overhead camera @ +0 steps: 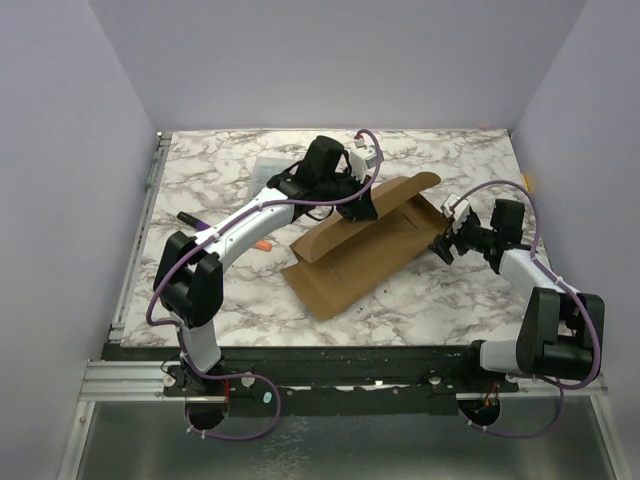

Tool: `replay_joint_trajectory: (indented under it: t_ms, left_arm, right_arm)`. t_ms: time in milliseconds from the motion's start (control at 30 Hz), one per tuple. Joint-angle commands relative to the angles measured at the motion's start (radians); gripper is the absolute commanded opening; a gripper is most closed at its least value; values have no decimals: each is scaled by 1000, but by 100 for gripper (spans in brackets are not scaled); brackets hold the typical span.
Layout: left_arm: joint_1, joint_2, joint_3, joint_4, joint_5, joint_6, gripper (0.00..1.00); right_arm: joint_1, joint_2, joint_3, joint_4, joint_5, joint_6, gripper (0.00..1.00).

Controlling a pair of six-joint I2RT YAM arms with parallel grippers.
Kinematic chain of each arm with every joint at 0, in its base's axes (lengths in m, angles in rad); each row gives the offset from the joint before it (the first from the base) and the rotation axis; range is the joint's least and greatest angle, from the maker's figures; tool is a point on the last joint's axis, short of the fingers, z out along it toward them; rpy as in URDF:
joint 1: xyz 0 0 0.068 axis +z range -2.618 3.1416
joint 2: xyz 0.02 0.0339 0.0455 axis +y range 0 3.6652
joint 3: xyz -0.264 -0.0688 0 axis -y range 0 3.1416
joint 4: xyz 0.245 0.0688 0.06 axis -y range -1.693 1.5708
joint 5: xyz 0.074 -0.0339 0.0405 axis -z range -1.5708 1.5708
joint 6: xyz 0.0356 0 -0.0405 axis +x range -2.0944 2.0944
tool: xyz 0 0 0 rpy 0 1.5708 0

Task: Fold the paper box
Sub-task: Fold the paper box at the center of the board.

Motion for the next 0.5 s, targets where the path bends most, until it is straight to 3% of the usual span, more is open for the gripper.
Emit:
replay_joint_trajectory:
  t_ms: [0,133,467]
  left_arm:
    - [3,-33,-13,-15,27,-10,0]
    - [2,-29,-11,-15,26,-15,0]
    - [1,-18,6,-14,29,-38,0]
  right_arm:
    - [-5,-23,5,51,63,106,89]
    - [-6,-35,8,7,97,123,93]
    - [-5,-43,16,-19,179,173,92]
